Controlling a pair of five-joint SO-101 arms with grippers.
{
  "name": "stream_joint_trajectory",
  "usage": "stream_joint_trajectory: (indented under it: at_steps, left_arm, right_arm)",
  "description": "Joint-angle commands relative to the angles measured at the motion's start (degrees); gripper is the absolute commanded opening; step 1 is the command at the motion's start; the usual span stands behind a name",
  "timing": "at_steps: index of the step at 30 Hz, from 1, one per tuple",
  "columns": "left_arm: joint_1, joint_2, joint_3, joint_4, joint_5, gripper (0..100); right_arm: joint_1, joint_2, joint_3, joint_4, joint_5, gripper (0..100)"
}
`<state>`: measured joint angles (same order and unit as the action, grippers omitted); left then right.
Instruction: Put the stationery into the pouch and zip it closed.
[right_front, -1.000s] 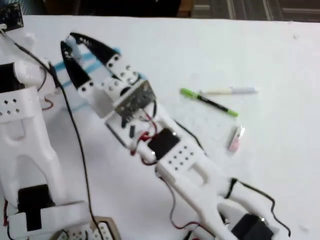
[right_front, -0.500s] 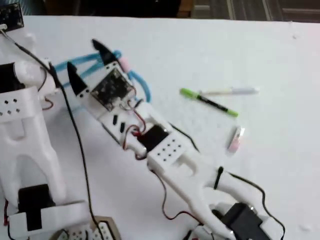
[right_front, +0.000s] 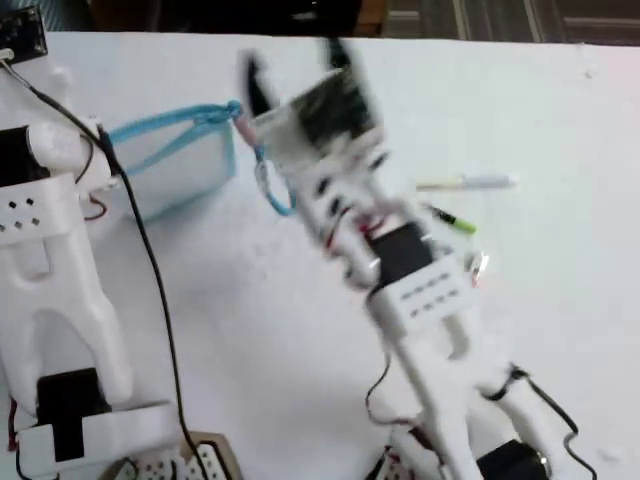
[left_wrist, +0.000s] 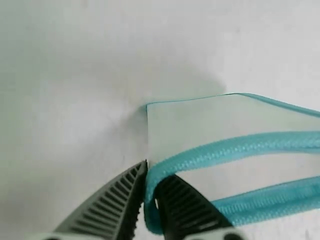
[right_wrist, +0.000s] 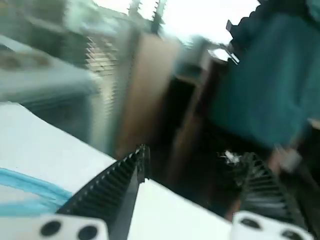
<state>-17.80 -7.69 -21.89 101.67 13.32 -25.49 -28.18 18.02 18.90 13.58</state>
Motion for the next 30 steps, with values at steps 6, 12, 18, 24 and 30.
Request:
stream_joint_trajectory:
  at_steps: [6, 12, 18, 24, 30]
  left_arm:
    - [-0.22, -0.48, -2.02, -0.62, -0.18, 2]
    - [-0.22, -0.48, -2.02, -0.62, -0.18, 2]
    - [-0.13, -0.4, -2.02, -0.62, -0.18, 2]
    - [-0.13, -0.31, -2.02, -0.62, 0.0, 2]
    - [-0.13, -0.31, -2.02, -0.62, 0.0, 2]
  right_arm:
    - [17.89, 17.01, -16.35, 35.65, 17.41, 28.0]
    - [20.7, 29.41, -18.2, 47.96, 25.58, 20.5]
    - [18.42, 38.9, -19.43, 46.2, 32.62, 20.3]
    - [17.89, 52.53, -30.68, 45.93, 32.0, 29.6]
    - [17.45, 67.21, -45.54, 50.86, 29.8, 29.5]
